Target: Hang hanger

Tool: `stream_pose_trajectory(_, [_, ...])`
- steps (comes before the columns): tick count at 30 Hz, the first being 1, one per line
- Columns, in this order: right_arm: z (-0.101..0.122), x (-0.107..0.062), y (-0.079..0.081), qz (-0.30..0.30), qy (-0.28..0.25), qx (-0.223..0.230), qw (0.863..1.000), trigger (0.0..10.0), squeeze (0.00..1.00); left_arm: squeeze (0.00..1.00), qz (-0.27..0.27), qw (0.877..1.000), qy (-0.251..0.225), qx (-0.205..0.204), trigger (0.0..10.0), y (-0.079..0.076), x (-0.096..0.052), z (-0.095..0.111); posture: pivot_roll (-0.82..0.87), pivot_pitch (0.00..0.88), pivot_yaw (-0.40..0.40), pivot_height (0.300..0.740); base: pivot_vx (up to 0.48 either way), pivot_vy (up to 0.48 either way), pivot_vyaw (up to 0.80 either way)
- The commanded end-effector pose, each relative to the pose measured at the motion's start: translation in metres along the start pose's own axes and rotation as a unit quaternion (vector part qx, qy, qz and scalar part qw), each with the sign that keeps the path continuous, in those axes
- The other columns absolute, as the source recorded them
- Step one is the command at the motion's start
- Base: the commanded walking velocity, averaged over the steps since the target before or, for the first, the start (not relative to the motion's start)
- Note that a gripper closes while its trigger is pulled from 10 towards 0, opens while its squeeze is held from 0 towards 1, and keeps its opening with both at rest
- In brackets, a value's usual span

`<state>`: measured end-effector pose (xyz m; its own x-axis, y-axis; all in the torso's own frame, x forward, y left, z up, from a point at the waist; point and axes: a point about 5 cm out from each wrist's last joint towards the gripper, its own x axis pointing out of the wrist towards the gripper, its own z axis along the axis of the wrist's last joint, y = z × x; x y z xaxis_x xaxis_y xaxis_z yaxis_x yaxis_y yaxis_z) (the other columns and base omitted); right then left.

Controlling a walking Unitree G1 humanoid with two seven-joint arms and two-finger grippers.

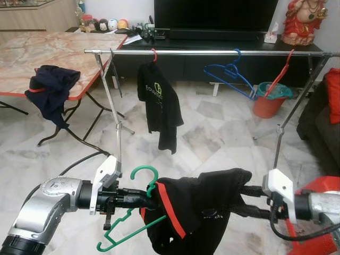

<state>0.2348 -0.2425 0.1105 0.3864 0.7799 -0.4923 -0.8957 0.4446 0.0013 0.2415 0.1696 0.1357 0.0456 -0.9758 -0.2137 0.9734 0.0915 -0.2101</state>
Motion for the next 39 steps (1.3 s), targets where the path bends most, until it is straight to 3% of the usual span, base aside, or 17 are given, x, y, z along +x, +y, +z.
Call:
stream_pose_trajectory(1, [0.003,0.002,-0.001,-0.002,-0.002,-0.007,1.000,0.0,0.00,0.00,-0.016,1.000,-0.012,0.018,10.0,-0.003,0.003,0.010,-0.20,0.000,-0.016,0.740,0.000,0.000,0.00])
stream_pose_trajectory(36, [0.009,0.012,-0.002,-0.013,-0.026,-0.005,1.000,0.0,0.00,0.00,-0.027,0.999,-0.014,0.016,9.8,-0.003,0.004,0.011,-0.21,0.000,-0.004,0.740,0.000,0.000,0.00])
stream_pose_trajectory(39, [0.010,0.013,-0.004,-0.014,-0.027,-0.008,1.000,0.0,0.00,0.00,-0.022,1.000,0.002,0.014,9.8,-0.002,0.002,0.008,-0.21,0.000,-0.004,0.740,0.000,0.000,0.00])
